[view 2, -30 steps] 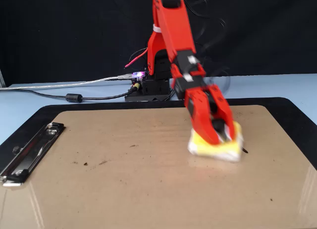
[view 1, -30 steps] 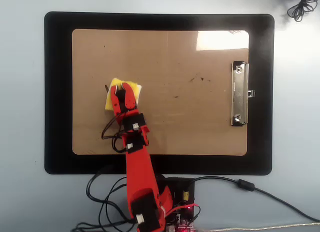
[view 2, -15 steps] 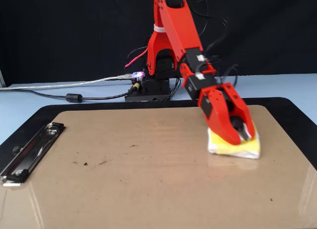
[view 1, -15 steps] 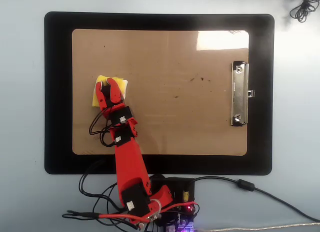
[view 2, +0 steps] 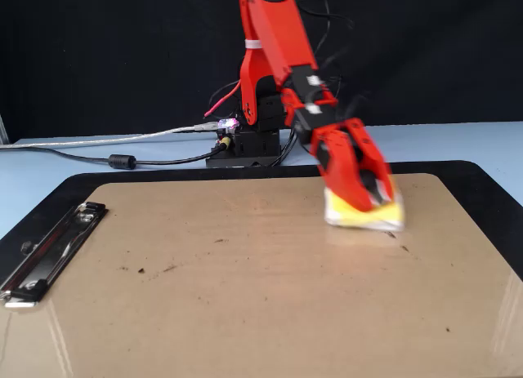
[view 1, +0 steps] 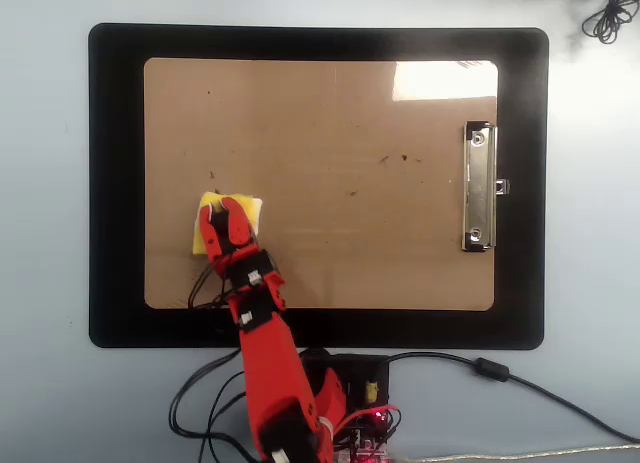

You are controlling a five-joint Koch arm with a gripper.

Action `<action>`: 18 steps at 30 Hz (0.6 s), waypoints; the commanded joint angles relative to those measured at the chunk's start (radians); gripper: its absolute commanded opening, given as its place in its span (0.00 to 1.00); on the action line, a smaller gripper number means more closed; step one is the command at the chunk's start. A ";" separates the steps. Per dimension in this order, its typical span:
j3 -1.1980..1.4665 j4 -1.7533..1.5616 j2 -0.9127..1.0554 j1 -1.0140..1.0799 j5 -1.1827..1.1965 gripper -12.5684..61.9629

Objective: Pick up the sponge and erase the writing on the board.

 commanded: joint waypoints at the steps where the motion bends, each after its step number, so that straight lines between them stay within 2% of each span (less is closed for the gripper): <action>1: -0.149 -0.023 -0.156 -0.006 -0.031 0.06; 3: -0.244 -0.023 -0.247 -0.005 -0.032 0.06; 5: -0.236 -0.021 -0.236 -0.002 -0.034 0.06; 12: 0.204 -0.017 0.207 0.066 -0.034 0.06; 18: 0.137 -0.008 0.150 0.273 -0.021 0.06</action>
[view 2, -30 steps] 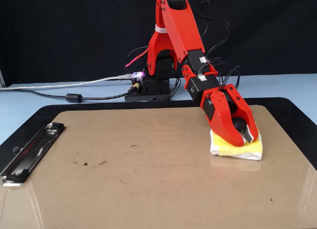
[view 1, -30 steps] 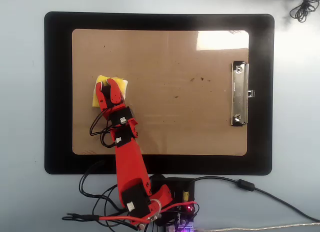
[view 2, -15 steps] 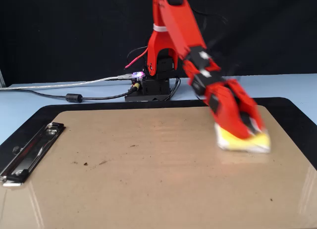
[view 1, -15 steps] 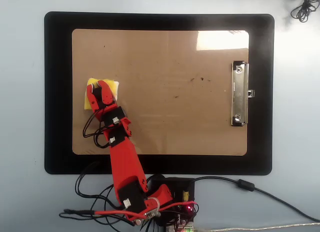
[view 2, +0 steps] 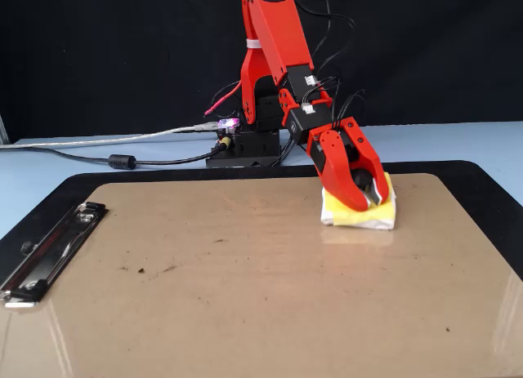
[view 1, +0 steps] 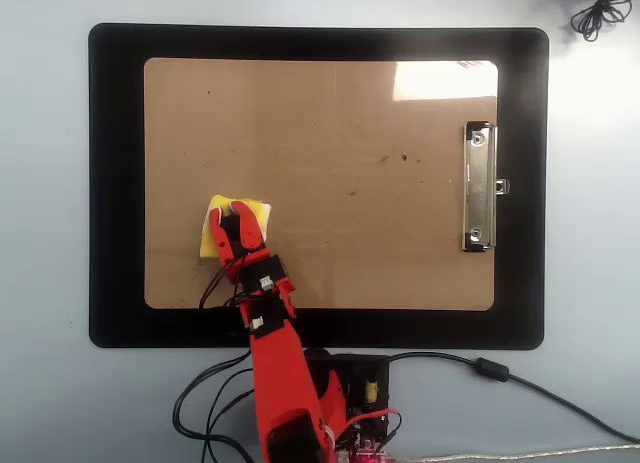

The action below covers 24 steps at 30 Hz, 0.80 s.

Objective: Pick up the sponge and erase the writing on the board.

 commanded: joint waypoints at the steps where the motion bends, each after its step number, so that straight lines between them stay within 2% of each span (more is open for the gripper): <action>1: -0.025 0.000 0.057 0.123 -0.009 0.06; 4: -0.054 0.117 0.261 0.417 0.097 0.06; 6: -0.143 0.209 0.270 0.528 0.195 0.06; 10: -0.291 0.262 0.089 0.709 0.262 0.06; 12: -0.336 0.222 -0.028 0.723 0.262 0.06; 19: -0.307 0.040 -0.120 0.767 0.249 0.06; 24: -0.586 -0.081 -0.431 0.773 0.192 0.06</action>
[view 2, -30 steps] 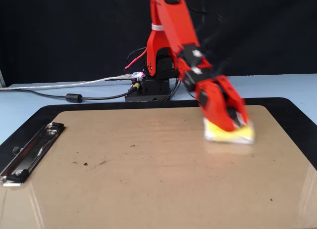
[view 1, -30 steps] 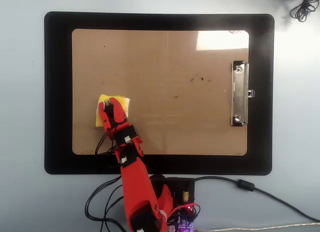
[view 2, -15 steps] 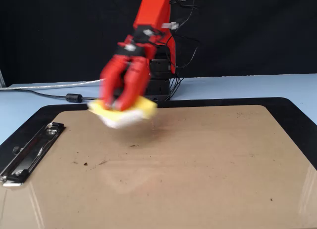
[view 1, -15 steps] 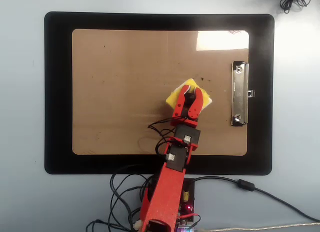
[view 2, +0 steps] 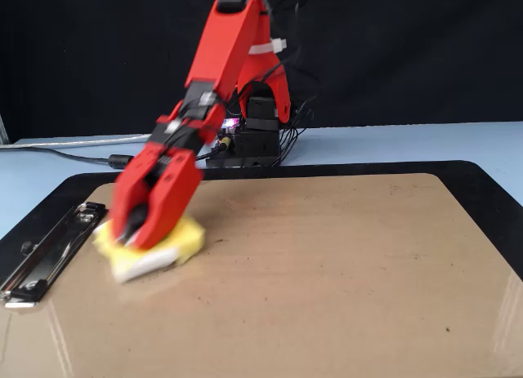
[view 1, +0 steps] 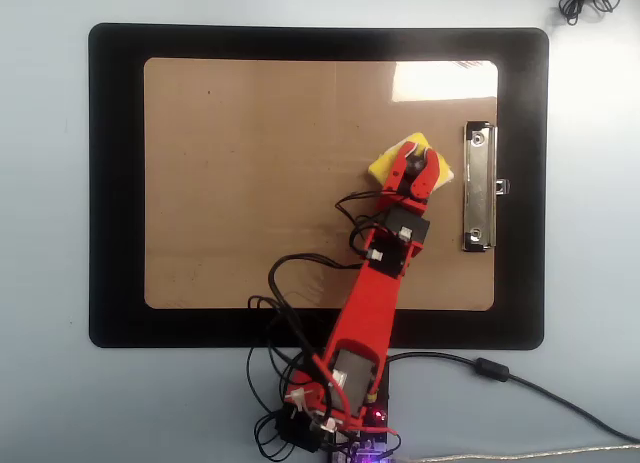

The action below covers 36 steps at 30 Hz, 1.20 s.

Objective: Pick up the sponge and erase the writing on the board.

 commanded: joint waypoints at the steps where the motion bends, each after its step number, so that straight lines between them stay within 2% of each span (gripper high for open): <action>1: -0.132 -0.097 -0.115 0.014 -0.051 0.06; 3: -0.193 -0.094 -0.147 0.014 -0.052 0.06; 5: -0.107 -0.097 -0.110 0.023 -0.054 0.06; 9: 0.222 -0.101 0.169 0.031 -0.061 0.06; 12: 0.342 -0.101 0.293 0.012 -0.094 0.06; 14: 0.301 -0.106 0.256 -0.029 -0.124 0.06; 20: -0.058 -0.097 -0.055 -0.124 -0.147 0.06; 22: -0.051 -0.097 -0.069 -0.149 -0.150 0.06; 24: 0.063 -0.103 -0.005 -0.152 -0.155 0.06; 29: 0.453 -0.101 0.347 -0.250 -0.164 0.06; 33: 0.477 -0.095 0.405 -0.281 -0.172 0.06; 36: 0.400 -0.069 0.433 -0.295 -0.169 0.06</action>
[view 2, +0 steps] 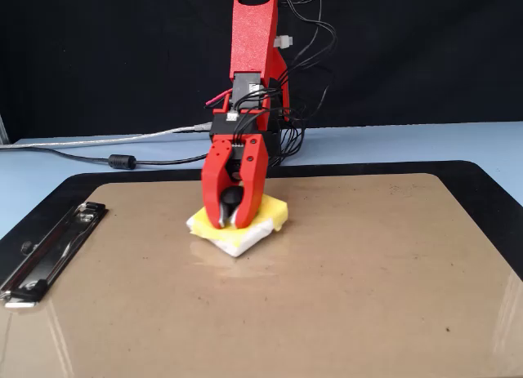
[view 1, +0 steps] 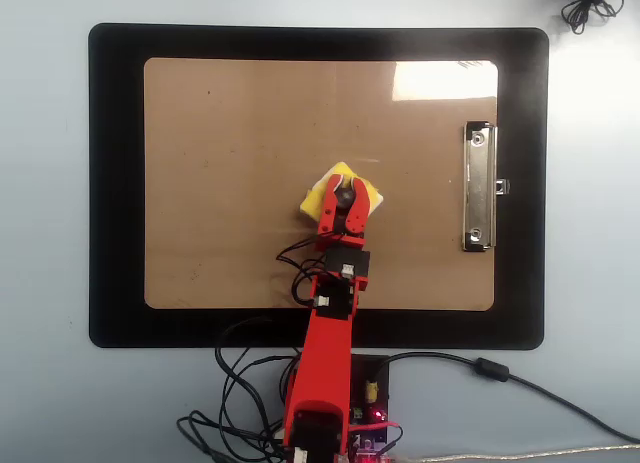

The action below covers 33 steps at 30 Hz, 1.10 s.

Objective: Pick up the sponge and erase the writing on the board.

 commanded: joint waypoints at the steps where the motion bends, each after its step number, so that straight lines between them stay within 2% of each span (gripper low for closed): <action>1: -0.104 0.029 0.087 -0.035 -0.023 0.06; 5: -0.189 0.210 0.190 -0.336 -0.031 0.06; 12: -0.199 0.239 0.143 -0.773 -0.104 0.06; 23: -0.178 0.229 0.089 -0.974 -0.133 0.07; 24: -0.175 0.229 0.087 -0.979 -0.133 0.12; 27: -0.166 0.230 0.091 -1.026 -0.132 0.49; 28: -0.166 0.230 0.092 -1.043 -0.133 0.56; 29: -0.164 0.233 0.103 -1.052 -0.135 0.60; 33: -0.140 0.273 0.256 -1.046 -0.133 0.60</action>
